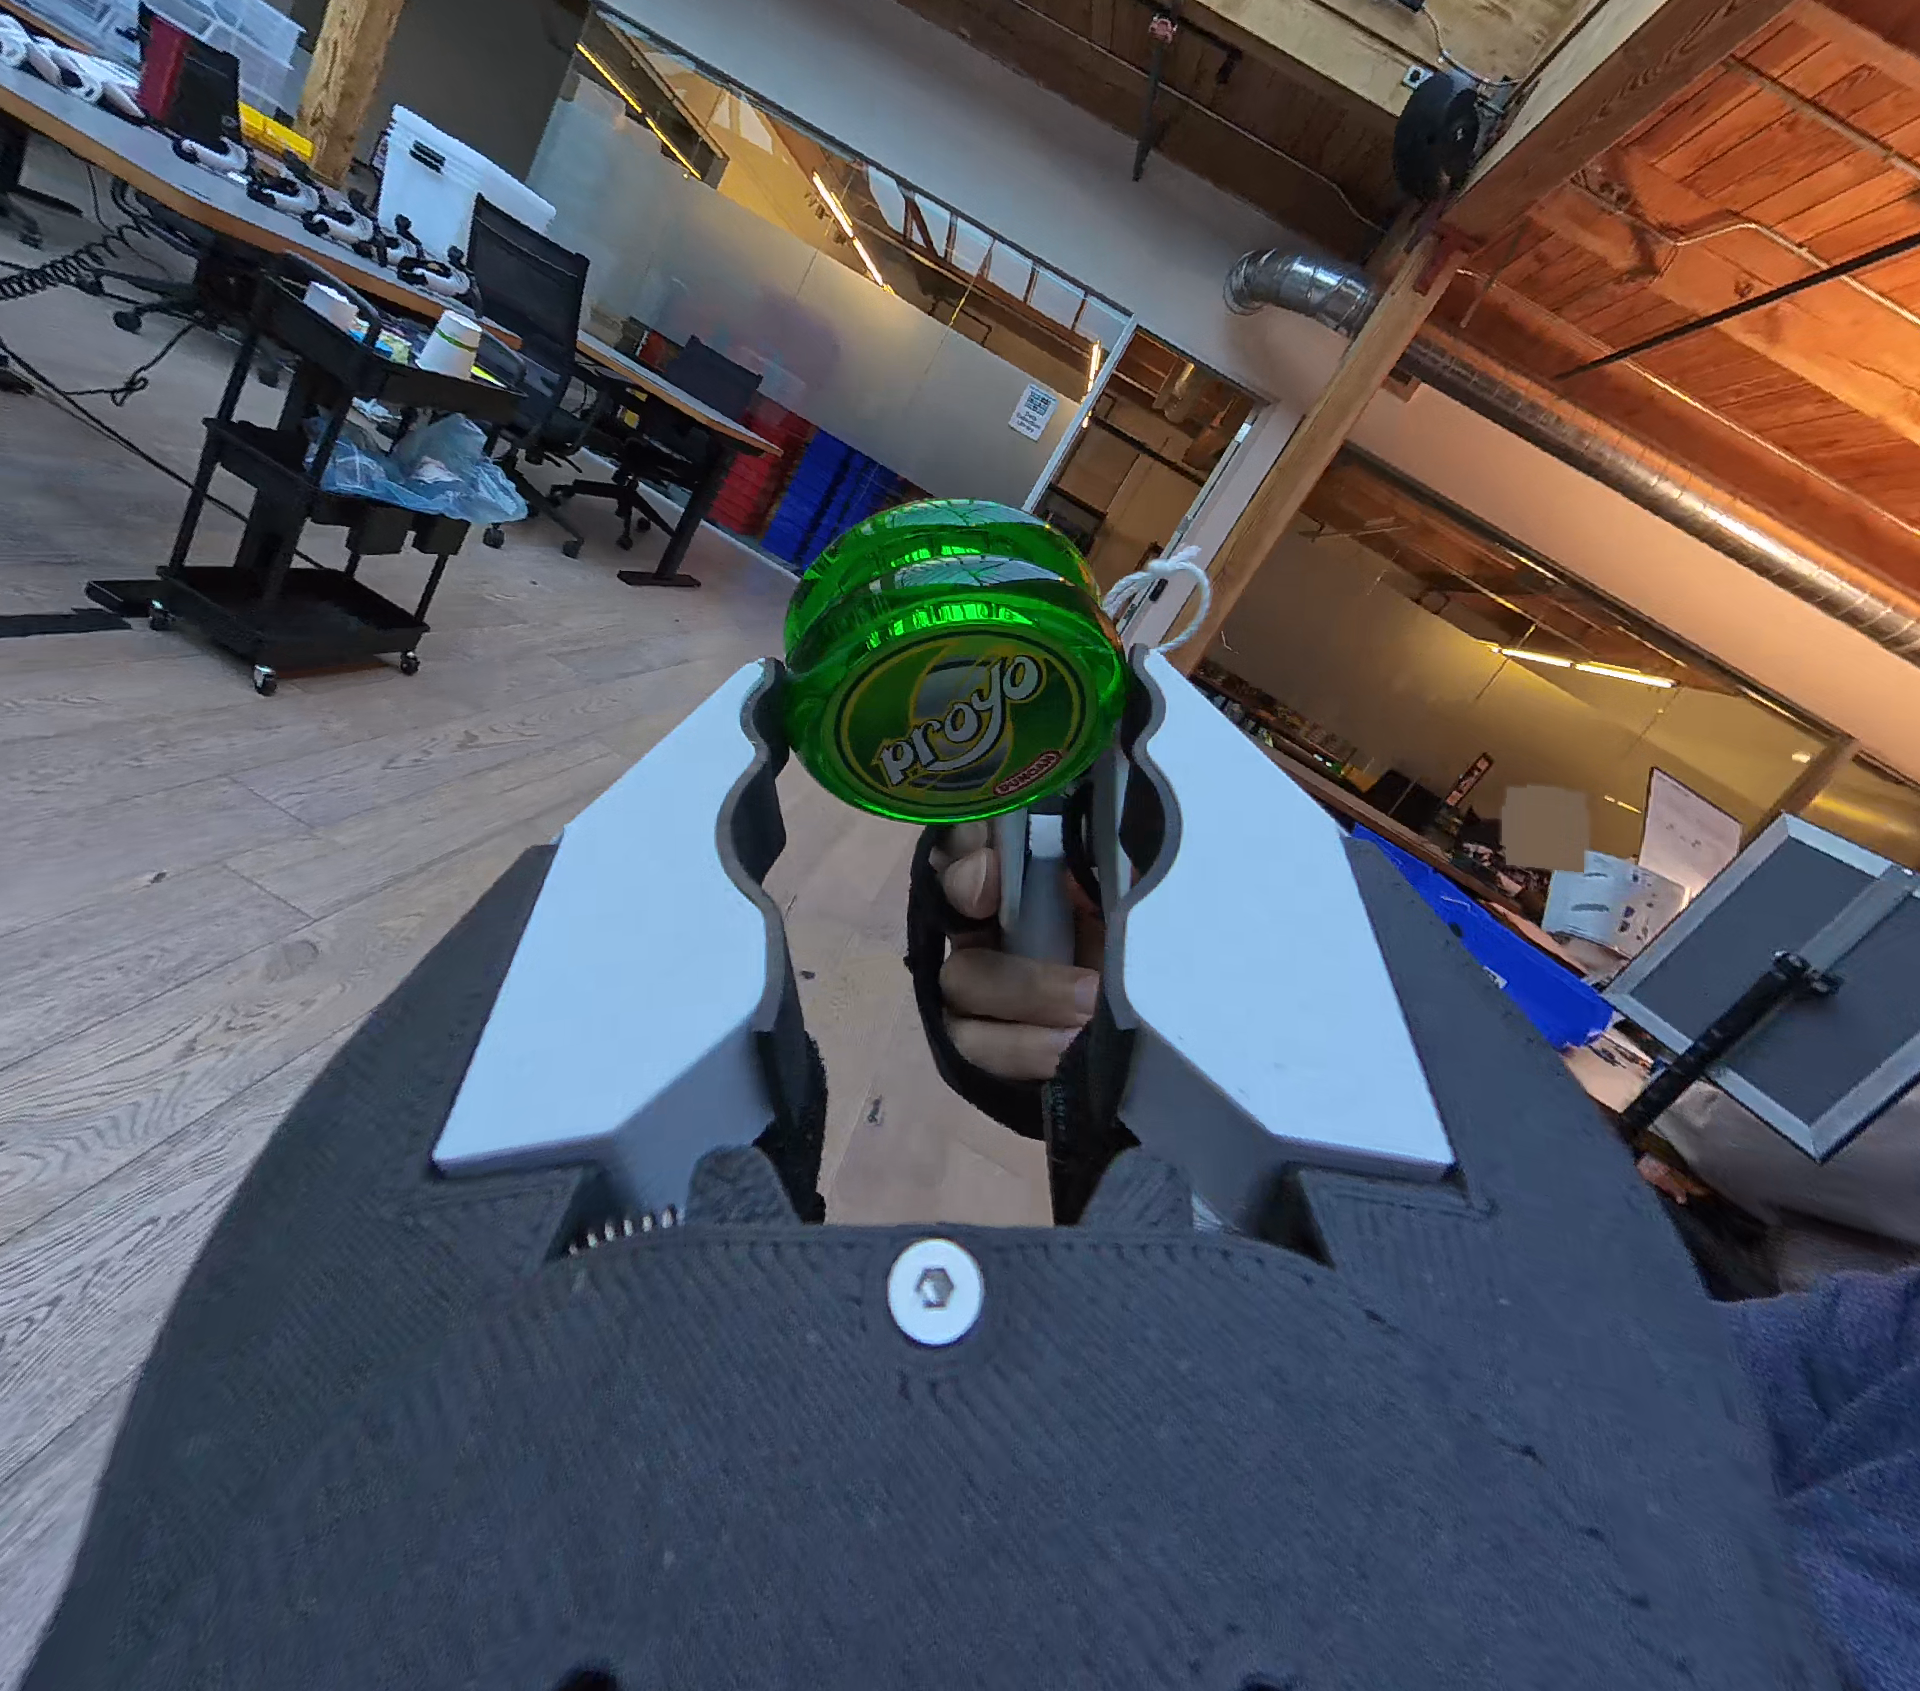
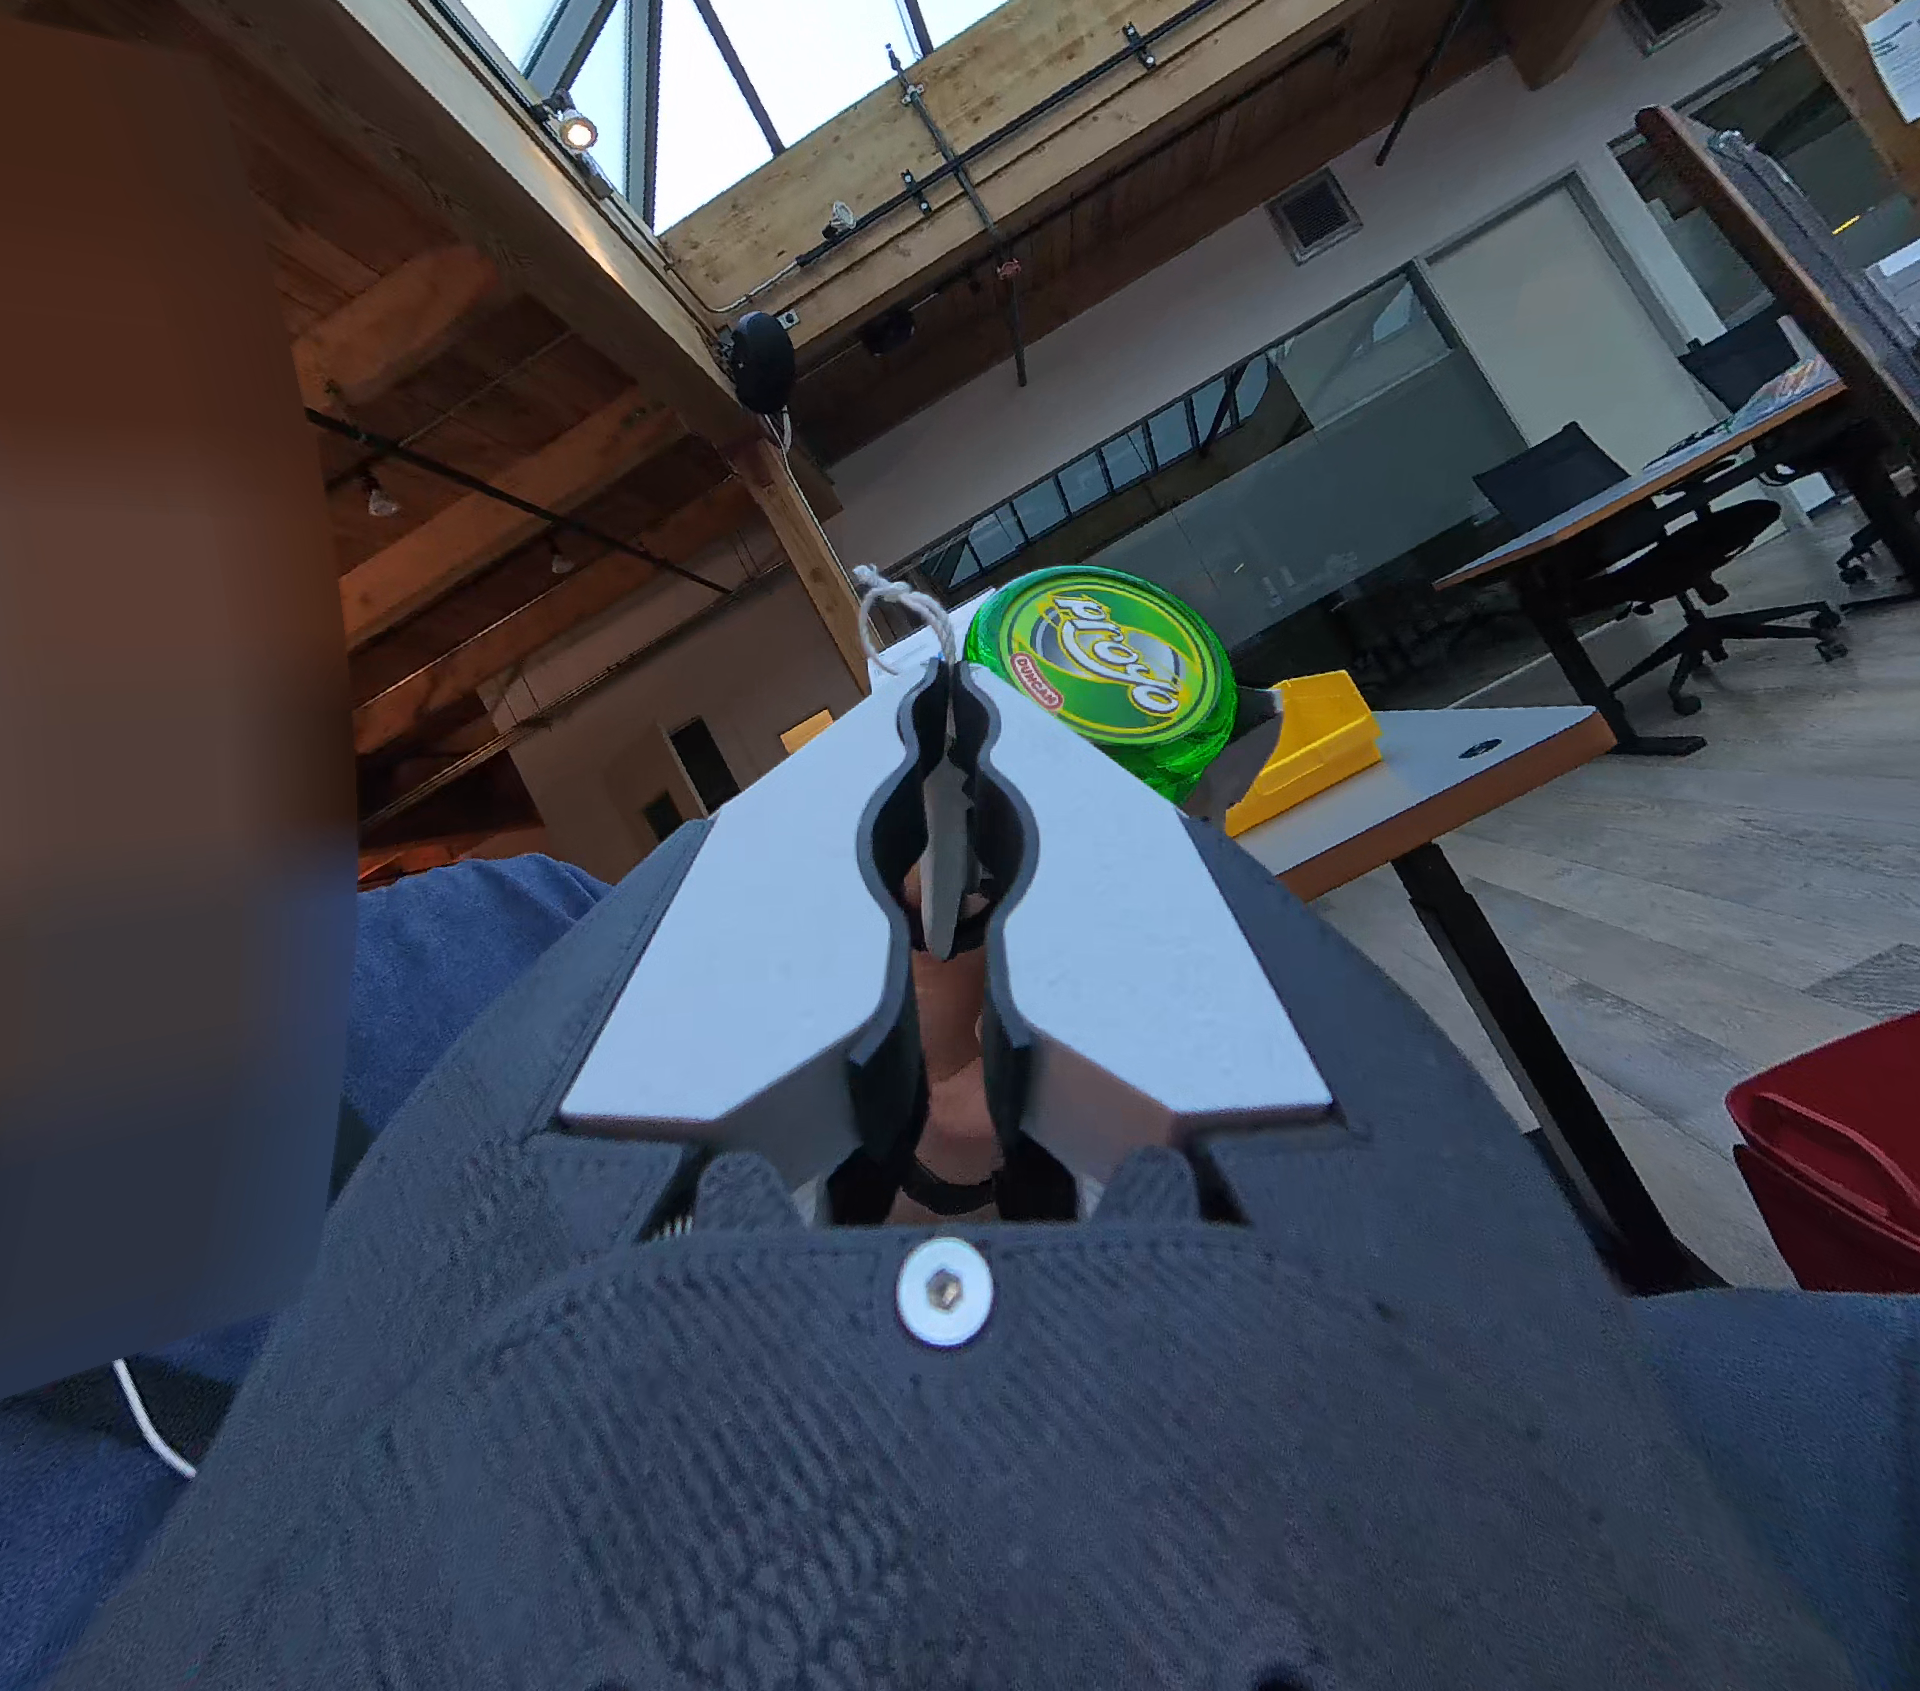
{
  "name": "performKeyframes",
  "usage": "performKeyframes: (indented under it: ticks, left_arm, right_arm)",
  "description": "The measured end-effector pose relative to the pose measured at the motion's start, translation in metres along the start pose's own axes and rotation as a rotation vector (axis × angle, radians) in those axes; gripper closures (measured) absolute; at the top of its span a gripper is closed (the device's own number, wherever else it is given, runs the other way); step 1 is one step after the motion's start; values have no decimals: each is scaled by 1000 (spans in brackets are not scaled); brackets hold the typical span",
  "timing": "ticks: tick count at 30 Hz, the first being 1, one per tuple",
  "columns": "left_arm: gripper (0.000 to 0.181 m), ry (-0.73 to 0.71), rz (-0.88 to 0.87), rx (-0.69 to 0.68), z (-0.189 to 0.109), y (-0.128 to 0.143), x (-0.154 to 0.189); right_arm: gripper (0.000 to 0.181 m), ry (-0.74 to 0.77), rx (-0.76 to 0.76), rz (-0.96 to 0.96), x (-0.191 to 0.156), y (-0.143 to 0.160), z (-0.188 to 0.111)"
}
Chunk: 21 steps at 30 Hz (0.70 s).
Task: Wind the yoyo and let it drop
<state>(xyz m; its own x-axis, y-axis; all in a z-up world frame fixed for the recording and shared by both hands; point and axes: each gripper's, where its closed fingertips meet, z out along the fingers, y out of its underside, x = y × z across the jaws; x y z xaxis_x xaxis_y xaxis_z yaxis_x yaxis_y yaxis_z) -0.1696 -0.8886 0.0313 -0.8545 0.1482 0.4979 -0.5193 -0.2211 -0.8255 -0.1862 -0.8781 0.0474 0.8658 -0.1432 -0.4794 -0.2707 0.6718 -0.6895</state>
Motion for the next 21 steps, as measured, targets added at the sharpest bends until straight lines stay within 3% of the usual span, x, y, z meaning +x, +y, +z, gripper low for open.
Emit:
performKeyframes:
  ticks: [1, 11, 21]
  left_arm:
    - [118, 2, -7, -2, 0, 1, 0]
    - [118, -40, 44, -27, 1, 7, -6]
    - [118, -22, 43, 8, -1, 1, -3]
  right_arm:
    - [181, 13, 7, 1, 0, -1, 0]
    - [181, 140, -14, -70, 3, 0, 3]
    - [181, 130, -46, -127, -2, 2, 6]
